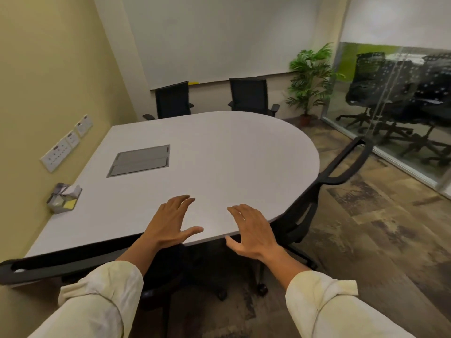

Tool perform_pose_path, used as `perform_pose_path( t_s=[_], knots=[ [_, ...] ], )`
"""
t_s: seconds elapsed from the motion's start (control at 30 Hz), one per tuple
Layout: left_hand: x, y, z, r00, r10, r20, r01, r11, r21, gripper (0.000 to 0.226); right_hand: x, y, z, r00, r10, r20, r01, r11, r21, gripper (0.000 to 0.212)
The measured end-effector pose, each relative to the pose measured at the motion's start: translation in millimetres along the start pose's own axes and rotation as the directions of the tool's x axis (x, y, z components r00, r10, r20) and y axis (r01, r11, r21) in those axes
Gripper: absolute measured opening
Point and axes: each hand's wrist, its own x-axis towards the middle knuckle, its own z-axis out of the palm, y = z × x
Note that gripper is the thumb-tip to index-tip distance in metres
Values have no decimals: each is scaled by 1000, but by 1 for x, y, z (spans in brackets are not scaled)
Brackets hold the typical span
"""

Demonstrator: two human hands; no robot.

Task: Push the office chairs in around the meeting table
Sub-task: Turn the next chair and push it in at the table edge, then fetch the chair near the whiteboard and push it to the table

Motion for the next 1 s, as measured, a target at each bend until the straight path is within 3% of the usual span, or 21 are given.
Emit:
perform_pose_path(
  t_s=[0.3,0.63,0.8,1.0],
  knots=[
    [128,164,40,991,131,-41,-127,988,88,112,-69,164,-101,952,296,-77,-303,948,-102,99],
    [238,338,75,952,306,-13,-304,950,64,124,-148,298,-191,793,571,-211,-606,773,-186,114],
    [290,400,93,924,383,-13,-380,920,99,125,-173,358,-221,724,652,-227,-690,689,-223,119],
    [378,449,111,923,378,-69,-377,926,30,127,-171,437,-251,684,685,-249,-729,627,-275,120]
  ],
)
